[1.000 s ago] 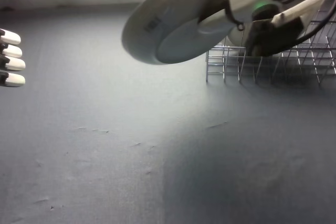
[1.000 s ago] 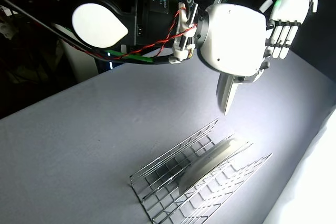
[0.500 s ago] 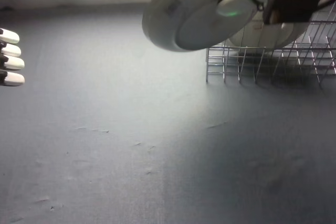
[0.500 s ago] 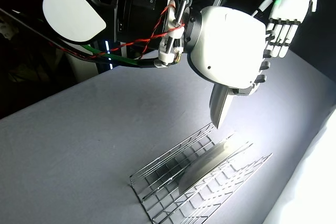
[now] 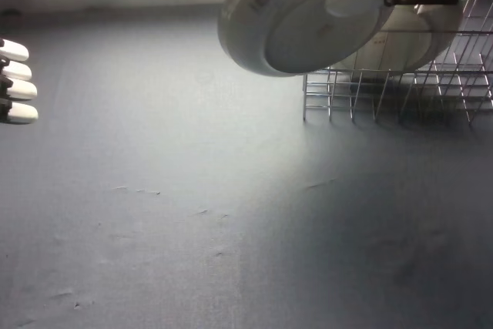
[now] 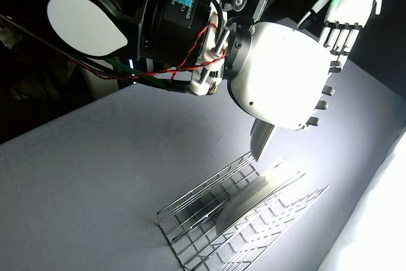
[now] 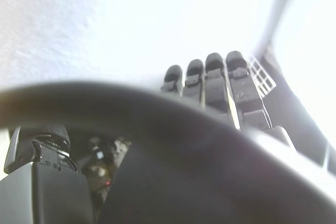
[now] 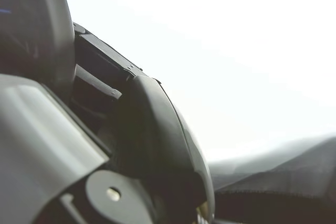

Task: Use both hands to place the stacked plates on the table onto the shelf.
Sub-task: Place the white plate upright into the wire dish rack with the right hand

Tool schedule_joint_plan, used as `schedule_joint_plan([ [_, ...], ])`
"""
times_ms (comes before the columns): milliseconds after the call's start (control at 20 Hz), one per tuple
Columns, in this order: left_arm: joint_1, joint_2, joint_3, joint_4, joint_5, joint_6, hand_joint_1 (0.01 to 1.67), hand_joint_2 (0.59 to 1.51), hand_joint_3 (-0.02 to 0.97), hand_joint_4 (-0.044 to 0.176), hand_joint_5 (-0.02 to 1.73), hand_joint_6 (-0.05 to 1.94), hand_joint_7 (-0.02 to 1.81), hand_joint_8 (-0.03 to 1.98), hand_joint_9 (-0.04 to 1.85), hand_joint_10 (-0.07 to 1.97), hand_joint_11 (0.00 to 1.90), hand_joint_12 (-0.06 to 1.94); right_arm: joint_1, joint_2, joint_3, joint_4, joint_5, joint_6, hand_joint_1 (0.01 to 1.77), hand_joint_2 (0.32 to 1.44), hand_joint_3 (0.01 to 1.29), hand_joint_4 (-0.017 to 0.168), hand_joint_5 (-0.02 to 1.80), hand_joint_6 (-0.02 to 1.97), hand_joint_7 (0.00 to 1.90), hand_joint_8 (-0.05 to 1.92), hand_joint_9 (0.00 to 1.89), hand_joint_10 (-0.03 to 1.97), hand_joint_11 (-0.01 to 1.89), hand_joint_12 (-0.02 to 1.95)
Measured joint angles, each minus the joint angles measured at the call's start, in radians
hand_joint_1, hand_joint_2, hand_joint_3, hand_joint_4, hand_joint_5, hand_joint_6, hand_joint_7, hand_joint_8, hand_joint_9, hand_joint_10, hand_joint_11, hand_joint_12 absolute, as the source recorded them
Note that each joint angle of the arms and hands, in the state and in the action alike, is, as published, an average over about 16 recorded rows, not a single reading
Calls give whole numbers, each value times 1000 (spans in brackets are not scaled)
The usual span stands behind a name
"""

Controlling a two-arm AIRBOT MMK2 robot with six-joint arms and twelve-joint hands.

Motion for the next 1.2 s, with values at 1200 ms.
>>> schedule_joint_plan([
  [1200,25,-44,-243,16,30,16,22,1025,10,3,13,17,20,-8,18,9,13,9,-207,104,50,-209,110,9,1375,943,11,-5,992,811,1162,599,1122,817,971,892],
])
